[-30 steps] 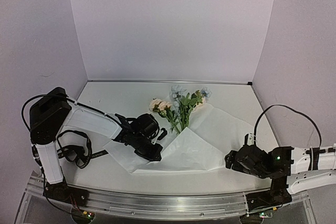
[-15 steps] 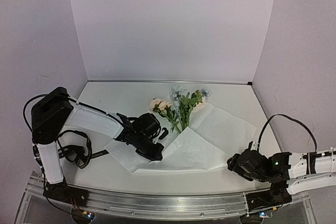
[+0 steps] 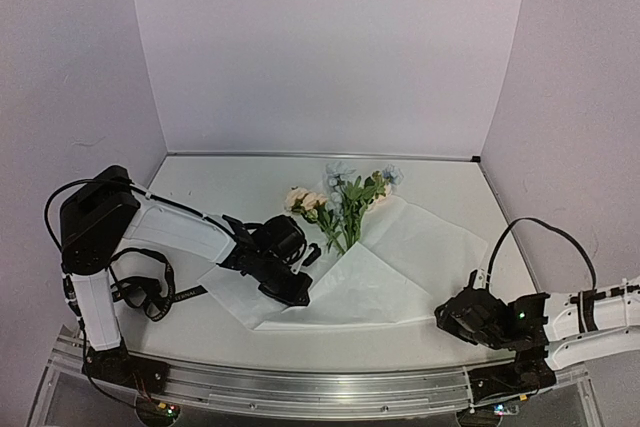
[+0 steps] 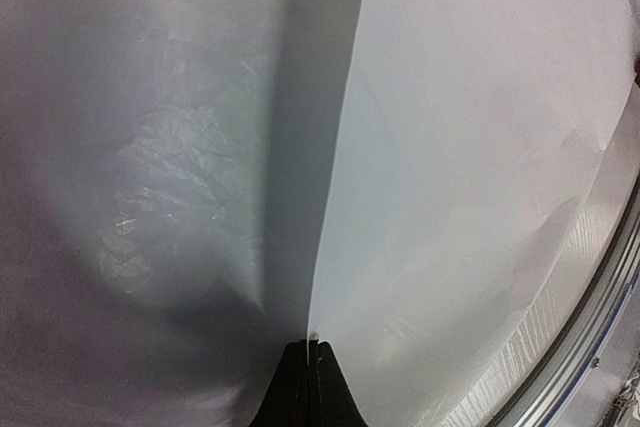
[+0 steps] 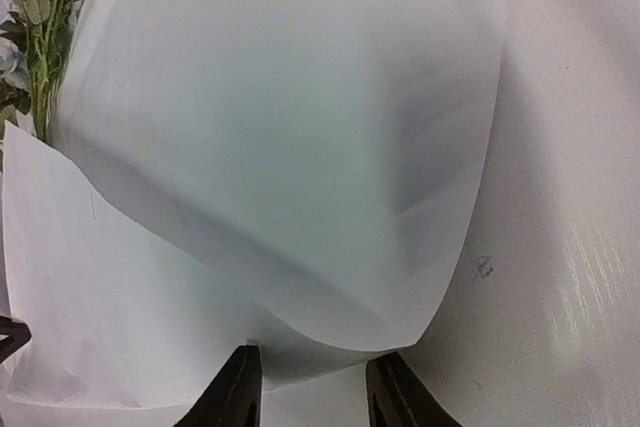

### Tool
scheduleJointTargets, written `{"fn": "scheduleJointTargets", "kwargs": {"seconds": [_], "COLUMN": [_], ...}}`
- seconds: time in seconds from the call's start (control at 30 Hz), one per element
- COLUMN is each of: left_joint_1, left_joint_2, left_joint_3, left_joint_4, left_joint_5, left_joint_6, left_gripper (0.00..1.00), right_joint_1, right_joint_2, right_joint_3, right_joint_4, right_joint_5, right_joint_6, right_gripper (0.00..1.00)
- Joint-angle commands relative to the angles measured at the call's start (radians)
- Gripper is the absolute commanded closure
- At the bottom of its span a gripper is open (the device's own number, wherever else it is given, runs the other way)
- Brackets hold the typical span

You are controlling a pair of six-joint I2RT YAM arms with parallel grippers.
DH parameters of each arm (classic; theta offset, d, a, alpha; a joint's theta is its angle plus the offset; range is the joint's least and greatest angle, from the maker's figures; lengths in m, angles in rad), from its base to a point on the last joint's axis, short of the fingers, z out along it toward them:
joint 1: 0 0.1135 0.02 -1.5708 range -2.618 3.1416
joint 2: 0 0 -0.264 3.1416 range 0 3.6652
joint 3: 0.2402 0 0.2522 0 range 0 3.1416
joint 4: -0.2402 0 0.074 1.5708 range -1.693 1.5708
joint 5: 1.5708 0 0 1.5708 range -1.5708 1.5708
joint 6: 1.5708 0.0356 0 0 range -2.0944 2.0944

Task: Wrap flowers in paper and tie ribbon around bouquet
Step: Pick up the one-fourth-folded wrapping paper from the center of the board.

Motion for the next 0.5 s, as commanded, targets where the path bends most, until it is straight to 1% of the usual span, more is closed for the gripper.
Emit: {"fn": "scheduleJointTargets", "kwargs": {"seconds": [0.0, 0.23, 0.27, 0.4, 0.47], "left_joint_1": [0.005, 0.006, 0.006, 0.006, 0.007], "left_joint_2": [0.012, 0.011, 0.01, 0.008, 0.006], "left_joint_3": [0.029, 0.032, 0.032, 0.033, 0.034], "left_joint_4": [-0.017, -0.019, -0.019, -0.021, -0.022], "left_joint_5": [-0.007, -0.007, -0.009, -0.012, -0.012], "left_joint_6": [0.02, 0.021, 0.022, 0.023, 0.024], "left_gripper": [1.0, 1.0, 1.0, 1.0, 1.0], "right_joint_1": [0.0, 0.001, 0.003, 0.027, 0.046], "right_joint_2": [-0.002, -0.023, -0.026, -0.038, -0.029], "right_joint_3": [0.014, 0.099, 0.113, 0.176, 0.218], "right_joint_4": [-0.024, -0.12, -0.137, -0.208, -0.269], "right_joint_5": [0.019, 0.013, 0.011, 0.03, 0.045], "right_joint_6": [-0.083, -0.209, -0.225, -0.29, -0.325], "right_gripper": [0.75, 0.98, 1.0, 1.0, 1.0]}}
